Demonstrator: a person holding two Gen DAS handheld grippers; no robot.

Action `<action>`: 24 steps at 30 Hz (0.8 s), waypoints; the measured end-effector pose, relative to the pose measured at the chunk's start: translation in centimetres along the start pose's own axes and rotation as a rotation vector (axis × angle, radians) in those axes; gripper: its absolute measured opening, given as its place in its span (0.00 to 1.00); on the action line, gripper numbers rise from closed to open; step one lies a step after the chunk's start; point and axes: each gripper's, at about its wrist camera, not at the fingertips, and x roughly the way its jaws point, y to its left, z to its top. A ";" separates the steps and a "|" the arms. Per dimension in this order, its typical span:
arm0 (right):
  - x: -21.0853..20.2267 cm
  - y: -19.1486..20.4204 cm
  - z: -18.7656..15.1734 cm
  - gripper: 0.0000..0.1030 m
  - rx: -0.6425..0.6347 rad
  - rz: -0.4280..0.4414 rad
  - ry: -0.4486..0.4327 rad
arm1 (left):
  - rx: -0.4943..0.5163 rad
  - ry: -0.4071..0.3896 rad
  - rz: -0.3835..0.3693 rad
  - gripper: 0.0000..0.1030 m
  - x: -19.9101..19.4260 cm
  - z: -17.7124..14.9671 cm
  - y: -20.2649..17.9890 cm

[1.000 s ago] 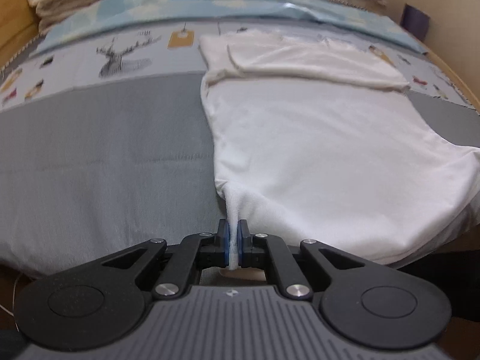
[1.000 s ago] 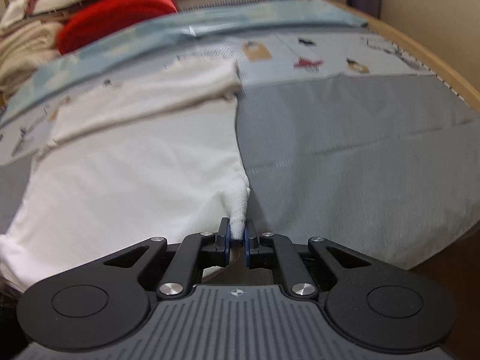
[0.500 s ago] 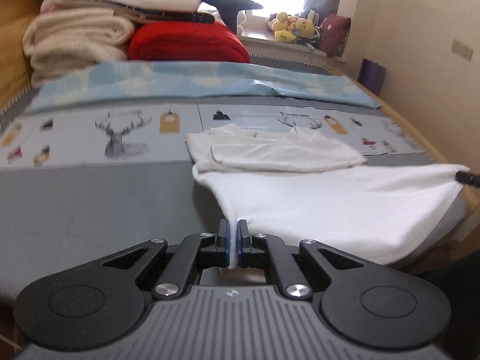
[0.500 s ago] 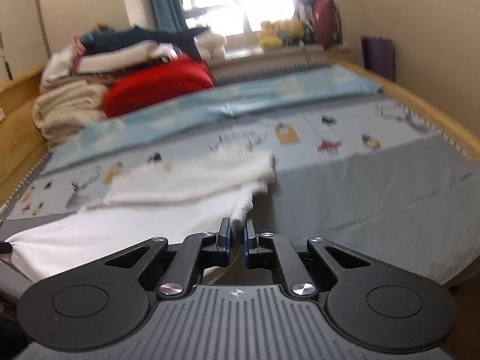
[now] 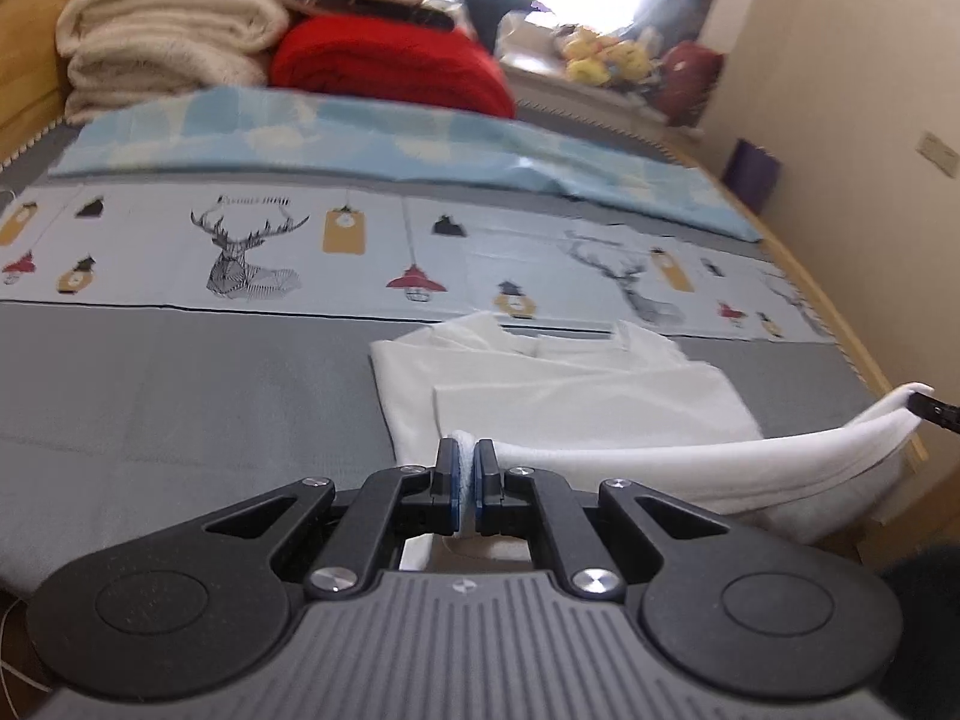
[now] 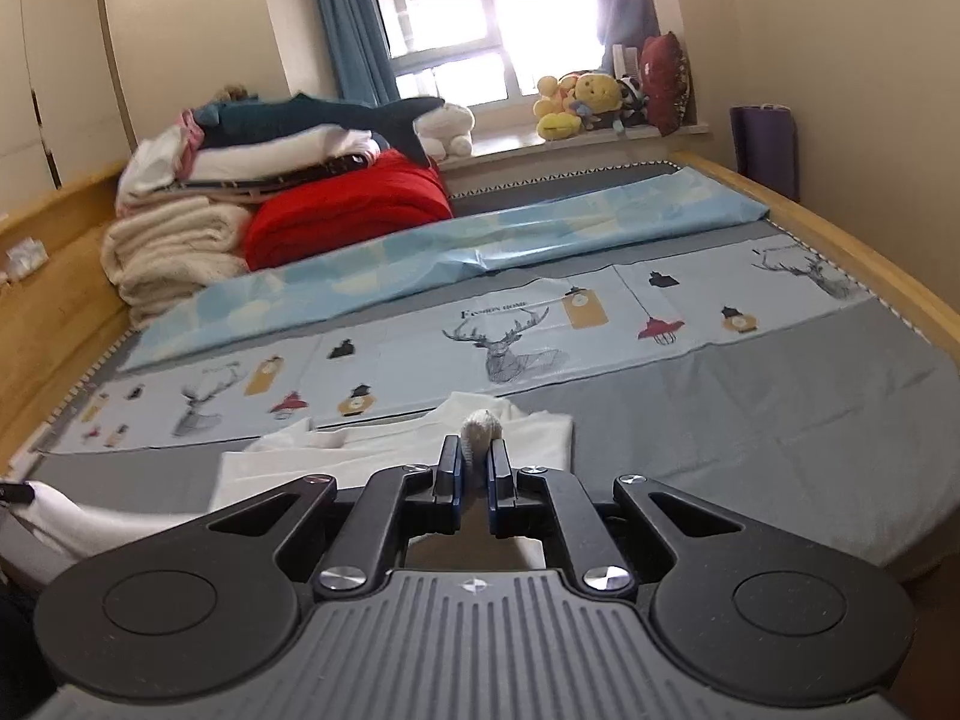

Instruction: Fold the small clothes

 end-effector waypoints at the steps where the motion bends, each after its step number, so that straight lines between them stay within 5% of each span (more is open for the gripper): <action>1: 2.0 -0.1 0.6 0.07 -0.004 -0.004 0.011 | -0.017 0.017 0.004 0.04 2.3 1.1 0.4; 7: 15.6 -0.7 4.5 0.07 -0.044 -0.064 0.124 | -0.066 0.122 0.067 0.08 15.3 5.8 3.3; 11: 23.4 -1.7 5.5 0.17 0.038 -0.140 0.207 | -0.218 0.118 0.056 0.15 18.5 5.6 6.8; 15: 24.7 -4.3 3.6 0.27 0.164 -0.144 0.145 | -0.159 0.151 0.103 0.22 19.5 5.9 7.0; 17: 26.2 -5.1 2.2 0.28 0.171 -0.143 0.256 | -0.118 0.165 0.118 0.24 20.6 6.0 6.8; 21: 27.4 -4.1 2.3 0.32 0.052 -0.128 0.244 | -0.137 0.214 0.115 0.28 23.5 5.2 6.5; 24: 29.2 -4.1 0.9 0.32 0.046 -0.109 0.339 | -0.110 0.272 0.163 0.31 25.4 5.1 5.5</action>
